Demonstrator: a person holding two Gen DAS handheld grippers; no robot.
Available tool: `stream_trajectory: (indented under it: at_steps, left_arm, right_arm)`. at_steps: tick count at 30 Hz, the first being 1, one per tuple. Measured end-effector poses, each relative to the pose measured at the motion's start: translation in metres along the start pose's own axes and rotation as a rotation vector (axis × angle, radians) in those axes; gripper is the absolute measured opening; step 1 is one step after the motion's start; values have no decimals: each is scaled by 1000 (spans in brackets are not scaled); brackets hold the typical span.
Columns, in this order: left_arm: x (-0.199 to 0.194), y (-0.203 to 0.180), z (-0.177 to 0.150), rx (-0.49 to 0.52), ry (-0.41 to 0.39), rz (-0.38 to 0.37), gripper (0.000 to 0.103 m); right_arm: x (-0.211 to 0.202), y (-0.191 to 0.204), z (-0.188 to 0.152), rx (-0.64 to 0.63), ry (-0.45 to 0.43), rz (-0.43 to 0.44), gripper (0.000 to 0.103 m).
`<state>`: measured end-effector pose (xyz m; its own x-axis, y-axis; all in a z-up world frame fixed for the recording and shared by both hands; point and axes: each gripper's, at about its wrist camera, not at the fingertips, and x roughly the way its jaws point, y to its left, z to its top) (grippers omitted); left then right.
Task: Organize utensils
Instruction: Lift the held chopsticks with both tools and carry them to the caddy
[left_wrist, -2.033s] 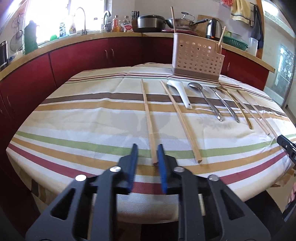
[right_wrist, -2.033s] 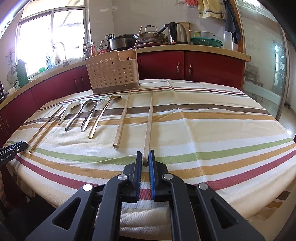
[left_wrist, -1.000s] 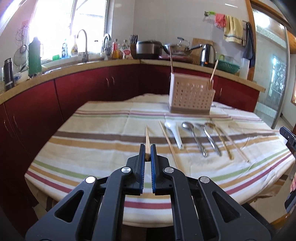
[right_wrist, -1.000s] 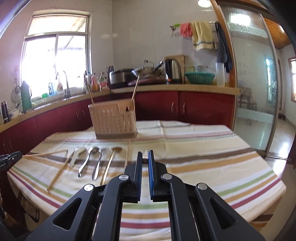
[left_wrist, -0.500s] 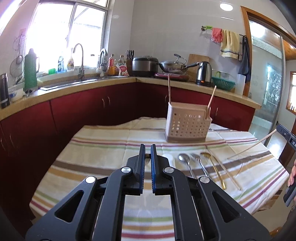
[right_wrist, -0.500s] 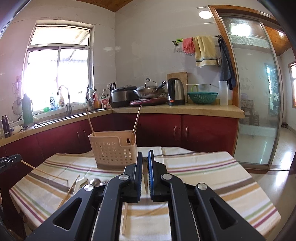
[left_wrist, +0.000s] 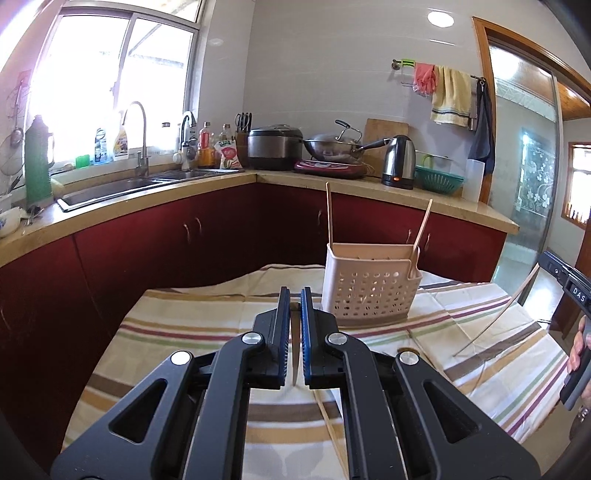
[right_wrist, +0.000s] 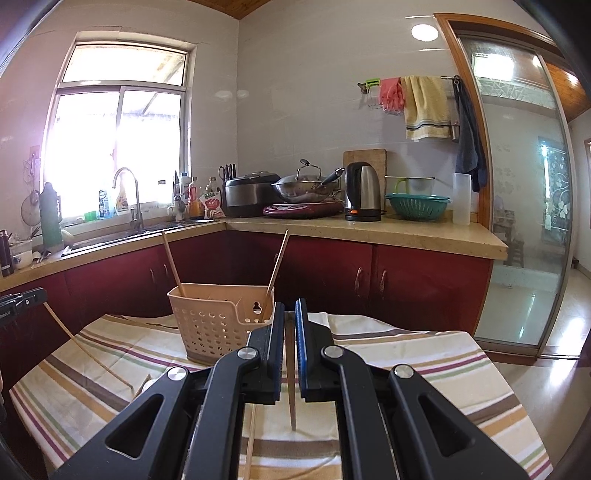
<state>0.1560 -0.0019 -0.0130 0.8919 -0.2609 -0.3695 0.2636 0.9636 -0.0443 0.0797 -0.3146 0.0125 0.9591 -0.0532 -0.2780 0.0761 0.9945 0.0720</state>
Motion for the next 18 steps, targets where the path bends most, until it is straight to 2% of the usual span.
stream_trajectory:
  at_steps: [18]
  left_arm:
    - [26, -4, 27, 42, 8, -50, 6]
  right_arm:
    - [22, -6, 18, 15, 27, 16, 7]
